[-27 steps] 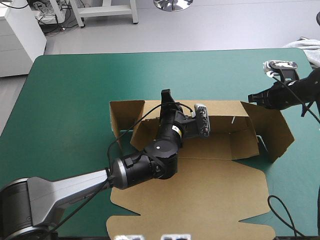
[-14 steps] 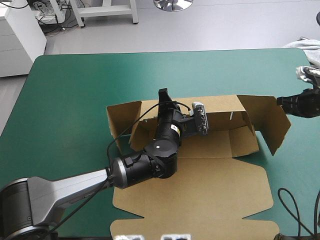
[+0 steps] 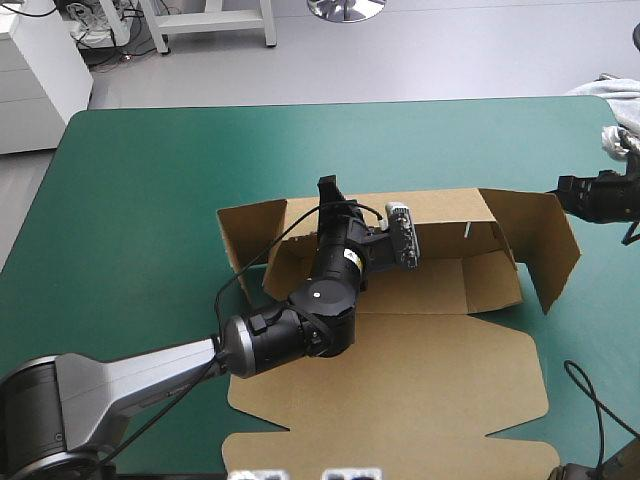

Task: Fold the box

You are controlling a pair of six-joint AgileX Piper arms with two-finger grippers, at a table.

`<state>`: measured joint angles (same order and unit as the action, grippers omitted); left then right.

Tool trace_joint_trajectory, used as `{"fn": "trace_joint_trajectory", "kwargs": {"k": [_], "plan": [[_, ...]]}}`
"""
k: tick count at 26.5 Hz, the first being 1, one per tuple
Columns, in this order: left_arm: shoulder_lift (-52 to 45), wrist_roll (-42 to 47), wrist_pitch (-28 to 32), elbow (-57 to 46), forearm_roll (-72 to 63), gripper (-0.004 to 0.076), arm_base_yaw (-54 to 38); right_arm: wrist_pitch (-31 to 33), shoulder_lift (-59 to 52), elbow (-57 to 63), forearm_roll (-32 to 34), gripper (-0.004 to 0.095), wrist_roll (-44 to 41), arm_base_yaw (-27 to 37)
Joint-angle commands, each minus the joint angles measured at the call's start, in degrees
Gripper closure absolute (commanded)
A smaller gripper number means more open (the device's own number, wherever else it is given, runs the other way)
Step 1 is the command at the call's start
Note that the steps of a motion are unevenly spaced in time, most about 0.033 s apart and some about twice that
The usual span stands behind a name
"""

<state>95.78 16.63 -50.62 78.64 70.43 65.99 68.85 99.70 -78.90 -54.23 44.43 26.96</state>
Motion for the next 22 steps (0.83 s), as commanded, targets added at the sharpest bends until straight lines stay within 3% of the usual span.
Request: {"fn": "trace_joint_trajectory", "kwargs": {"k": [1, 14, 22], "plan": [[-2.9, 2.9, 1.5, 1.9, 3.6, 0.0734, 0.3, 3.2, -2.5, -1.0, -2.6, 0.0927, 1.1, 0.1], [-2.8, 6.1, 2.9, 1.9, 5.5, 0.0734, 0.3, 3.2, -9.4, 12.1, -4.1, 0.0927, 7.9, -0.5], [-0.7, 1.3, 2.0, 1.9, 4.1, 0.0734, 0.3, 3.2, -16.3, 20.7, -9.3, 0.0927, 13.5, -0.5]]}}
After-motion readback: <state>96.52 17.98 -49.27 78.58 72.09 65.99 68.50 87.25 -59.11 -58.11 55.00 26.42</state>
